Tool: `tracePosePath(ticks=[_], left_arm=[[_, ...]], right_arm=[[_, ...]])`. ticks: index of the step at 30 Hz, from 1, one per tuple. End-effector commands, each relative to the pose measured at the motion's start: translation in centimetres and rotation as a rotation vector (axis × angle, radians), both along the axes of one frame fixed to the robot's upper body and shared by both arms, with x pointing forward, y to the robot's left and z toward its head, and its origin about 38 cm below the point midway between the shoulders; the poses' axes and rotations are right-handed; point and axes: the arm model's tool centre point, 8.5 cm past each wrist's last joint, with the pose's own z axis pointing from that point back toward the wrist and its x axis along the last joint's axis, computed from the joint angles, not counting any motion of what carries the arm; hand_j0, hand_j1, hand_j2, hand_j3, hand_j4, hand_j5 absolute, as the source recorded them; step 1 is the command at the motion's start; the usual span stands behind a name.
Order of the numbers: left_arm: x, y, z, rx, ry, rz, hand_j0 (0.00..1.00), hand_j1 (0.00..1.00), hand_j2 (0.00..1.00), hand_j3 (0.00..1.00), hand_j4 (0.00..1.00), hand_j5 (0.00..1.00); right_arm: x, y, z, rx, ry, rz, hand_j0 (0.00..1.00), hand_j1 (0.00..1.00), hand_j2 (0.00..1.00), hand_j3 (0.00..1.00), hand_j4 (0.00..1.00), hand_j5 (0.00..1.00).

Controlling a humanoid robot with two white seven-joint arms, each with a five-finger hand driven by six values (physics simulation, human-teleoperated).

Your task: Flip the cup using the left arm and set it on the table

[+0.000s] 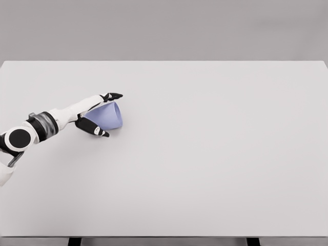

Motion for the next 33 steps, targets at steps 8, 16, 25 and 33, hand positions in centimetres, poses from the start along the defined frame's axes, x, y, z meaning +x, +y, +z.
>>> tracePosePath(ticks=[8, 16, 25, 33], left_arm=[[-0.1, -0.1, -0.7, 0.039, 0.021, -0.024, 0.73, 0.73, 0.73, 0.73, 0.73, 0.73], [0.0, 0.0, -0.8, 0.044, 0.033, -0.029, 0.61, 0.61, 0.61, 0.61, 0.61, 0.61], [0.3, -0.2, 1.5, 0.015, -0.021, -0.042, 0.64, 0.64, 0.64, 0.64, 0.64, 0.64], [0.4, -0.2, 4.1, -0.099, -0.097, -0.092, 0.65, 0.65, 0.65, 0.65, 0.65, 0.65]], right_arm=[[0.0, 0.0, 0.0, 0.000, 0.000, -0.002, 1.00, 1.00, 1.00, 1.00, 1.00, 1.00], [0.0, 0.0, 0.0, 0.000, 0.000, -0.002, 1.00, 1.00, 1.00, 1.00, 1.00, 1.00], [0.0, 0.0, 0.0, 0.000, 0.000, -0.002, 1.00, 1.00, 1.00, 1.00, 1.00, 1.00], [0.0, 0.0, 0.0, 0.000, 0.000, -0.002, 1.00, 1.00, 1.00, 1.00, 1.00, 1.00]])
